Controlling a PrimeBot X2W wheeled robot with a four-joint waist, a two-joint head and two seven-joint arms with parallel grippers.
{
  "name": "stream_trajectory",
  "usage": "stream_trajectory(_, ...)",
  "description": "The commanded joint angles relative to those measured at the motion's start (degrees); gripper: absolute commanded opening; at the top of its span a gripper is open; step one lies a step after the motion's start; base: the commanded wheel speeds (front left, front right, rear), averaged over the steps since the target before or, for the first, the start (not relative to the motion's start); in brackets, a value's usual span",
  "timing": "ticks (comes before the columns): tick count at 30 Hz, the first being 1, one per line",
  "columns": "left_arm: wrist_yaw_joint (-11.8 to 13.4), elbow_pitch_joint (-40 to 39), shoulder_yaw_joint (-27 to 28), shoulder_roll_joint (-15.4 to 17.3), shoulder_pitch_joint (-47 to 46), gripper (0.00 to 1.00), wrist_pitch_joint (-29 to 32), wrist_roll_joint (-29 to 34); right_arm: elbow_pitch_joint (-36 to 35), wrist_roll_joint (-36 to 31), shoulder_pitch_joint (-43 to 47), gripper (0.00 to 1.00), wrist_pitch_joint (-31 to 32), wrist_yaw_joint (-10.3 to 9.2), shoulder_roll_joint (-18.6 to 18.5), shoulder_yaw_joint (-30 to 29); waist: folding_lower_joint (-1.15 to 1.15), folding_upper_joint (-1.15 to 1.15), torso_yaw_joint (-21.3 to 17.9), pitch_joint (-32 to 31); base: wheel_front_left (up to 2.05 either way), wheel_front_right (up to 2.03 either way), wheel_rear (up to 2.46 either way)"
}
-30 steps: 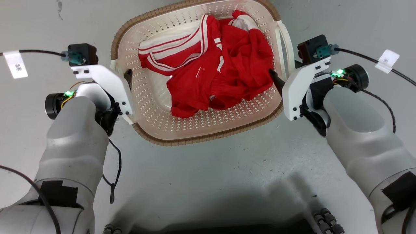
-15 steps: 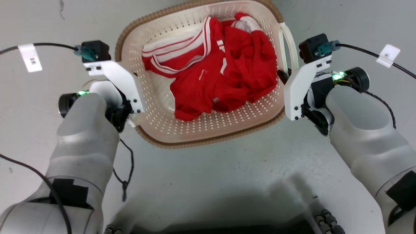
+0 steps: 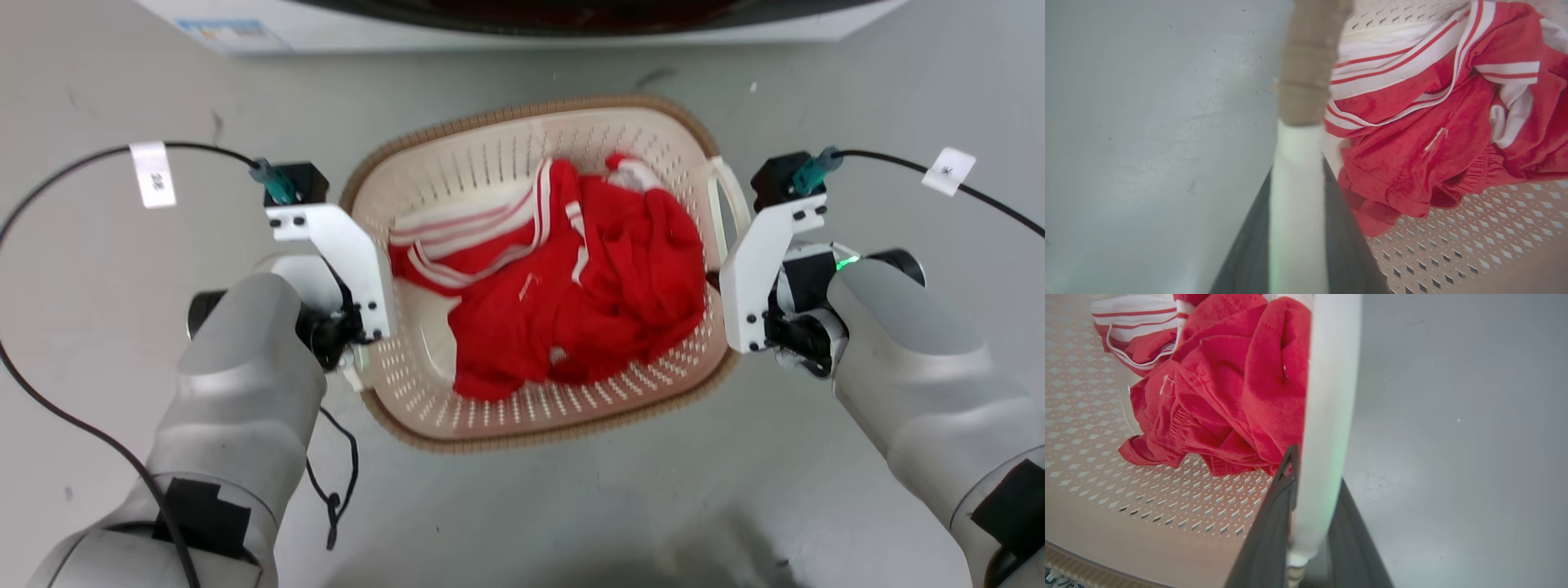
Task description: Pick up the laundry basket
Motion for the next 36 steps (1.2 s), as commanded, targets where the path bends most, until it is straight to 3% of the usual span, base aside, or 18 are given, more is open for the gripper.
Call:
stream_trajectory(1,-0.56,-0.56,-0.92,-1.58,1.06,0.00,1.33,-0.63,-1.03,0.93,0.50,0.00,0.96,0.75,1.11,0.57,0.00,0.00,-0.12,-4.42,0.00,0.00,0.00)
stream_trajectory(13,-0.61,-1.80,-5.03,-0.61,5.81,0.00,11.39,-7.81,1.65,8.13,3.31,0.00,12.17,0.75,0.52,1.78,0.00,0.00,0.12,-17.99,0.00,0.00,0.00)
stream_trajectory(27,-0.62,-2.11,-8.71,-0.13,12.10,0.00,16.96,-12.82,6.55,12.19,7.93,0.00,21.35,0.70,2.69,2.24,0.00,0.00,0.02,-31.85,0.00,0.00,0.00)
stream_trajectory(36,-0.62,-2.67,-11.12,0.27,16.10,0.00,18.39,-15.28,8.91,12.87,10.83,0.00,24.04,0.69,3.90,2.57,0.00,0.00,-0.07,-38.95,0.00,0.00,0.00)
